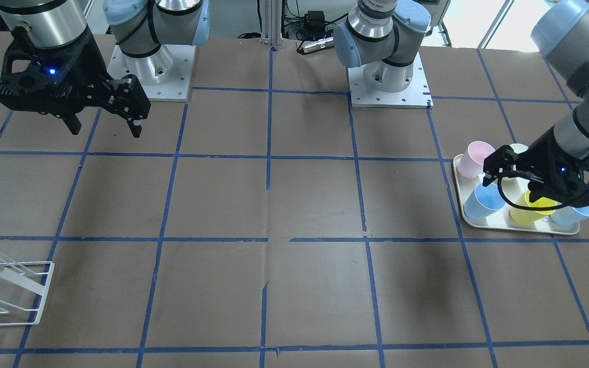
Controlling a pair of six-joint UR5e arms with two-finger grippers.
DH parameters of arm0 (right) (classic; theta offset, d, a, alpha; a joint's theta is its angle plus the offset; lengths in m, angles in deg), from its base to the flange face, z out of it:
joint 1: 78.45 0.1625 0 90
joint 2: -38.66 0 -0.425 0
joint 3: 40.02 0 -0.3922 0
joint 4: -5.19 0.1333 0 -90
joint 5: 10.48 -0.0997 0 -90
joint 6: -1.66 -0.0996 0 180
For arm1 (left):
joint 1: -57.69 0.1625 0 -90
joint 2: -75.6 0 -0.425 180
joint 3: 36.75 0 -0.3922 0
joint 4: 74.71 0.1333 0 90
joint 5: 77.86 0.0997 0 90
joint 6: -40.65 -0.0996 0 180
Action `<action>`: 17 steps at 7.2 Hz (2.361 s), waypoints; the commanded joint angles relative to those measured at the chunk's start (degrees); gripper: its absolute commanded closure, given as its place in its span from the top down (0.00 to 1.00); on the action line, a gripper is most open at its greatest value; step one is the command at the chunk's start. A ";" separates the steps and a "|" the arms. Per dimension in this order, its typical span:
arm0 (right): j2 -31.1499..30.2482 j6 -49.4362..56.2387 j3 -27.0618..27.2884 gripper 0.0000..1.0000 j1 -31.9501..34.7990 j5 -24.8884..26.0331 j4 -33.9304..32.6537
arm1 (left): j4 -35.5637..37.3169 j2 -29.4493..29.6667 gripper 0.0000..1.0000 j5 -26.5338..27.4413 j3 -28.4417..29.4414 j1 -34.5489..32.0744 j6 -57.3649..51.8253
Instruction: Transfer IKEA cup to right arm and place on rack
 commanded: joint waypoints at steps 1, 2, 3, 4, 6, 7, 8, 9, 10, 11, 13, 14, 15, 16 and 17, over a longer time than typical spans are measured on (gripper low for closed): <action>0.00 -0.01 0.09 1.00 0.03 -0.02 0.01 | 8.89 4.23 1.00 -0.09 -3.75 4.18 -11.82; -0.09 -0.01 0.00 1.00 0.03 -0.02 0.09 | 9.08 5.38 1.00 0.08 -4.81 6.11 -14.38; -0.26 -0.01 0.17 1.00 0.03 0.07 0.18 | 9.08 5.74 1.00 0.43 -7.00 7.18 -15.36; -0.26 -0.01 0.18 1.00 0.03 0.07 -0.08 | 11.43 5.40 1.00 0.44 -8.50 7.97 -18.94; -0.18 0.08 0.18 1.00 0.03 -0.02 0.09 | 11.63 5.74 1.00 0.09 -9.56 8.24 -21.07; -0.26 -0.01 0.18 1.00 0.03 0.07 -0.08 | 12.68 5.75 1.00 0.52 -10.26 8.24 -21.61; -0.26 0.08 0.18 1.00 0.03 -0.02 -0.17 | 13.12 5.92 1.00 0.53 -10.27 8.15 -21.53; -0.26 -0.10 0.09 1.00 0.03 -0.11 -0.61 | 12.95 6.53 1.00 0.61 -10.62 8.24 -21.09; -0.26 -0.01 0.09 1.00 0.03 0.16 -0.35 | 13.99 6.88 1.00 0.61 -11.23 8.33 -21.17; -0.35 -0.01 0.09 1.00 0.03 0.07 -0.35 | 14.70 7.06 0.96 0.61 -11.50 8.33 -21.17; -0.35 -0.27 0.09 1.00 0.03 -0.10 -0.52 | 14.71 7.15 0.72 0.70 -11.67 8.33 -21.00; -0.18 -0.19 0.17 1.00 0.03 -0.02 -0.44 | 14.62 7.06 0.56 0.79 -11.68 8.33 -20.91; -0.26 -0.19 0.18 1.00 0.03 -0.02 -0.43 | 14.45 7.06 0.47 0.79 -11.94 8.33 -20.91; -0.26 -0.19 0.18 1.00 0.03 -0.02 -0.35 | 14.27 6.72 0.34 0.79 -12.20 8.33 -20.91; -0.26 -0.19 0.09 1.00 0.03 0.07 -0.26 | 14.01 6.62 0.26 0.79 -12.20 8.59 -20.91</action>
